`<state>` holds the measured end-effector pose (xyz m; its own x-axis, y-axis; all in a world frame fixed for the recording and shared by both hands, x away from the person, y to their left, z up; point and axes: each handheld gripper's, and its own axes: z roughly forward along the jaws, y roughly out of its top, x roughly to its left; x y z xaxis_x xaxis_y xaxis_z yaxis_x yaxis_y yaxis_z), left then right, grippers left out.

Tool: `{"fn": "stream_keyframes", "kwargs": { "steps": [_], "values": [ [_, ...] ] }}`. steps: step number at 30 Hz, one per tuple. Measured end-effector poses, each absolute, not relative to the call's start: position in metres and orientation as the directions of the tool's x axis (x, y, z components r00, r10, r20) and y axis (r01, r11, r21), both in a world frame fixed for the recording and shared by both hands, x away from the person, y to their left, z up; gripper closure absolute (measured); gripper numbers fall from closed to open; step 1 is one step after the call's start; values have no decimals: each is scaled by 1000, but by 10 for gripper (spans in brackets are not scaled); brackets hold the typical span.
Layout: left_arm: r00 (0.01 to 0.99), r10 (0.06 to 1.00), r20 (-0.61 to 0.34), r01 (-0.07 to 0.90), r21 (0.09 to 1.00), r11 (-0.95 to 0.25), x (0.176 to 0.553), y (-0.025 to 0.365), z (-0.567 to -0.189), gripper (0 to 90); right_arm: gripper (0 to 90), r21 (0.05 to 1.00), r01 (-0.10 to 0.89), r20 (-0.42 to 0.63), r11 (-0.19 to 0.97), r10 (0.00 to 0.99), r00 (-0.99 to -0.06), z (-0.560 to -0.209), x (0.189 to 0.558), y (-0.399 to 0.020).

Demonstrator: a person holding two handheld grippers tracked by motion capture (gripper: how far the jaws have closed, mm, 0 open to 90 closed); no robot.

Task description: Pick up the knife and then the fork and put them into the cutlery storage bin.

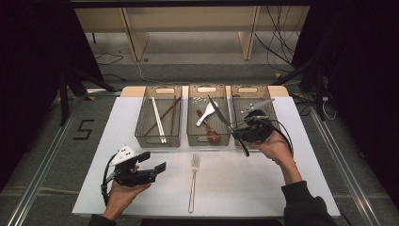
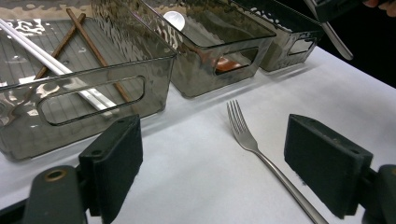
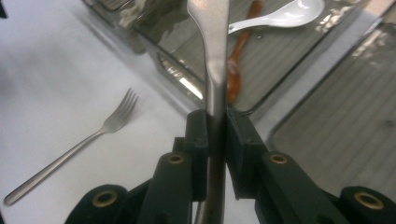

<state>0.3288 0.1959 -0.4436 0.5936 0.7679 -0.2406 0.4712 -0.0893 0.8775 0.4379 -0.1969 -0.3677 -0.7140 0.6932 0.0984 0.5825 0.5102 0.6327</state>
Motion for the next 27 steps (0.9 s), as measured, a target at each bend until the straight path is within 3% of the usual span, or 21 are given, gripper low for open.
{"fn": "stream_keyframes", "kwargs": {
  "steps": [27],
  "values": [
    [604,761,-237,439,896,-69,328,199,-442,185,802,647,665,88,373,830,-551,-360,484,-236]
  ]
}}
